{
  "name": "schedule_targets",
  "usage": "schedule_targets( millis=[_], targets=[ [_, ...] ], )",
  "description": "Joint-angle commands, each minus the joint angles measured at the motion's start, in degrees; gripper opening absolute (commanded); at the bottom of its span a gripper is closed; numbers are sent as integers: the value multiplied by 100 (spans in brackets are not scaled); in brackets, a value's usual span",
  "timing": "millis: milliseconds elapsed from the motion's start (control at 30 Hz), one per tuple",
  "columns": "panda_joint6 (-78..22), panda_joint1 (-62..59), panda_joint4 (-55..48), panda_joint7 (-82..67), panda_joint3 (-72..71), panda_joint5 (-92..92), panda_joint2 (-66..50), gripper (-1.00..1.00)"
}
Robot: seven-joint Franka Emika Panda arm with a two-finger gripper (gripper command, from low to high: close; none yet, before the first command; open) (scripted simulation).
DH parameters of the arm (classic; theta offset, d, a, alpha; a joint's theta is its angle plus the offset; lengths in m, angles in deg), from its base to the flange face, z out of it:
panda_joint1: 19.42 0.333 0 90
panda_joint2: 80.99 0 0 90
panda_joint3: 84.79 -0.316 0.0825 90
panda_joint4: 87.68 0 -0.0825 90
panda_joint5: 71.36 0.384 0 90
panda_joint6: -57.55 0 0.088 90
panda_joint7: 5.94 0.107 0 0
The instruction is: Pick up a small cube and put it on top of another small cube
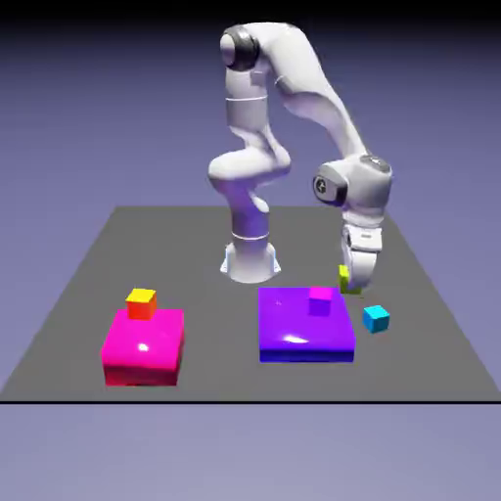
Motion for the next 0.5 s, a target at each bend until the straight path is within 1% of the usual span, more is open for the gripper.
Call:
schedule_targets(
  millis=[0, 133, 167, 367, 400, 433, 467],
  targets=[
    [-71, -37, 127, -83, 9, -14, 208, -100],
    [-356, -172, 605, -421, 44, -32, 993, -100],
    [-356, -172, 605, -421, 44, -32, 993, -100],
    [1053, -268, 904, -264, 90, -263, -116, -100],
    [1053, -268, 904, -264, 90, -263, -117, 100],
    [1053, -268, 904, -264, 90, -263, -117, 100],
    [805, -251, 851, -292, 82, -222, 79, 100]
  ],
)
